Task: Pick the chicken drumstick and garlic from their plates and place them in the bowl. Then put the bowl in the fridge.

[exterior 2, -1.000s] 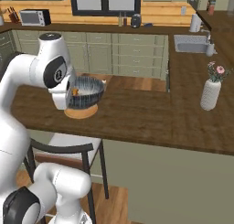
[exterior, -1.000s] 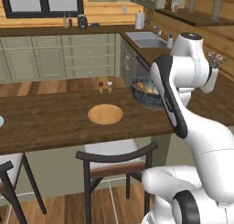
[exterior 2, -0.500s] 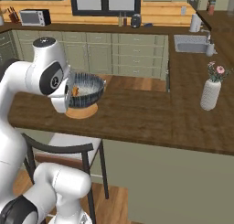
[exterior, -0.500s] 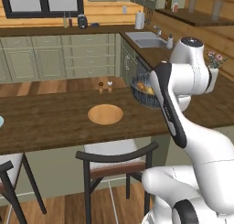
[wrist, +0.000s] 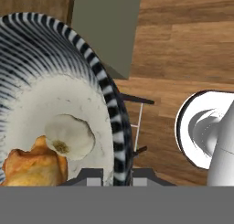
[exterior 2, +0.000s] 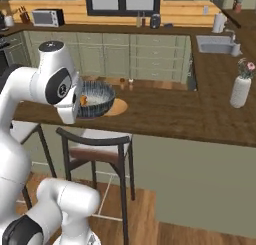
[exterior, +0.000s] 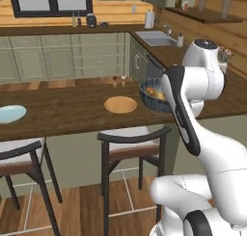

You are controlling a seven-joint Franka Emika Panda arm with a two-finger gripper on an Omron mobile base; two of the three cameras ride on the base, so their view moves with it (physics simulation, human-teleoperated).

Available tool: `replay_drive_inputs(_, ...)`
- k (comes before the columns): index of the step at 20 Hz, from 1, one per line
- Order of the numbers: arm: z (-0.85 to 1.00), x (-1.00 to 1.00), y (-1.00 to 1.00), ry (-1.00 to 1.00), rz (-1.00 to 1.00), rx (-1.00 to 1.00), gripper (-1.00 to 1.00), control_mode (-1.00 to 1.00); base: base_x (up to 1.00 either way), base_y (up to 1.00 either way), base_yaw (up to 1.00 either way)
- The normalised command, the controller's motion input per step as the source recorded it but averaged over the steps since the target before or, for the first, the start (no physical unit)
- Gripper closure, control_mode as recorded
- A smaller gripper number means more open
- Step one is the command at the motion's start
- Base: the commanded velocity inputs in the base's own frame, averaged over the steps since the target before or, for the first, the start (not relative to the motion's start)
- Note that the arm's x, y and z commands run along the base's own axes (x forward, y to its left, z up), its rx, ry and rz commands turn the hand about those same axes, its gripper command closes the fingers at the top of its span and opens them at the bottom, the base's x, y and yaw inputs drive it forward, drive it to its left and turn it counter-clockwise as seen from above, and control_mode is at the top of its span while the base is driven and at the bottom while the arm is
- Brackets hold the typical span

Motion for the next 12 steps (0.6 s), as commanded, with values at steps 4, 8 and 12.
replay_drive_inputs(4, 0.00, 0.00, 0.00, 0.00, 0.00, 0.00, 1.00, 1.00, -0.65, 1.00, 0.00)
replay_drive_inputs(8, 0.00, 0.00, 0.00, 0.00, 0.00, 0.00, 1.00, 1.00, -0.13, 1.00, 0.00)
replay_drive_inputs(12, 0.00, 0.00, 0.00, 0.00, 0.00, 0.00, 1.00, 1.00, 0.07, 1.00, 0.00)
